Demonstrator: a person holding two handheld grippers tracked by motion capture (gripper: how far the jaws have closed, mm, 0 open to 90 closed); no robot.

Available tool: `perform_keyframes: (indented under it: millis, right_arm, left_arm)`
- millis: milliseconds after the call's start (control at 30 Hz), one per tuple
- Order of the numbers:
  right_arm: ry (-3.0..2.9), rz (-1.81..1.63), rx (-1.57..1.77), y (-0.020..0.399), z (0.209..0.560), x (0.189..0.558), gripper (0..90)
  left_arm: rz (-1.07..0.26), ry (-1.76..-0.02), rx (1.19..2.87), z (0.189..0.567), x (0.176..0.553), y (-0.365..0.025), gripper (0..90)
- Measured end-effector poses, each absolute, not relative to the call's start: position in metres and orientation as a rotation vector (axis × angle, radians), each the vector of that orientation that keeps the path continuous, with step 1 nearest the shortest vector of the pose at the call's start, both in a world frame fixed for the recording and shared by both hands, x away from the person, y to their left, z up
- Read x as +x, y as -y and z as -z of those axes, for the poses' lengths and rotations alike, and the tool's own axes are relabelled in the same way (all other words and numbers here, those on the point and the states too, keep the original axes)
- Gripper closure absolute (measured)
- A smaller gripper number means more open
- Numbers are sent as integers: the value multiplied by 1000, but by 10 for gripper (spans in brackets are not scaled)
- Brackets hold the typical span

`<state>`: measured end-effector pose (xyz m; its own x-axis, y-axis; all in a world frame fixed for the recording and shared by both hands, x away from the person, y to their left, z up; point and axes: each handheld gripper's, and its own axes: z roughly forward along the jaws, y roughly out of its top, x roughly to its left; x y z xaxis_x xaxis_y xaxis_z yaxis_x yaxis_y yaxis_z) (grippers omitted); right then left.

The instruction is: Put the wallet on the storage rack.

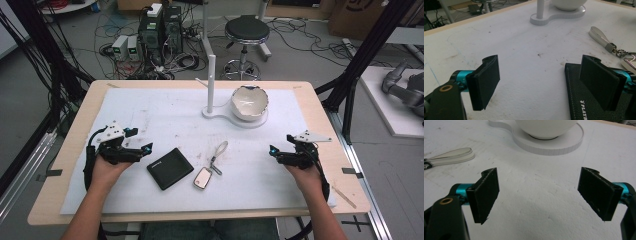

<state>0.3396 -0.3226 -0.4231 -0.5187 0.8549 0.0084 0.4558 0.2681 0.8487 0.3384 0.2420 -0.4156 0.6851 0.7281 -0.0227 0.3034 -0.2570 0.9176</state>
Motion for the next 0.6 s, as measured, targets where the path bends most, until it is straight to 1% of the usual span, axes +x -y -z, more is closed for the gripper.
perform_keyframes:
  millis: [367,600]
  right_arm:
    - [-2091,-1208,1149,310,418,344,176]
    - [-2112,-1243,1103,293,413,348,176]
  left_arm:
    - [-511,-812,1848,415,332,-247,169]
    - [-520,-816,1848,414,326,-253,169]
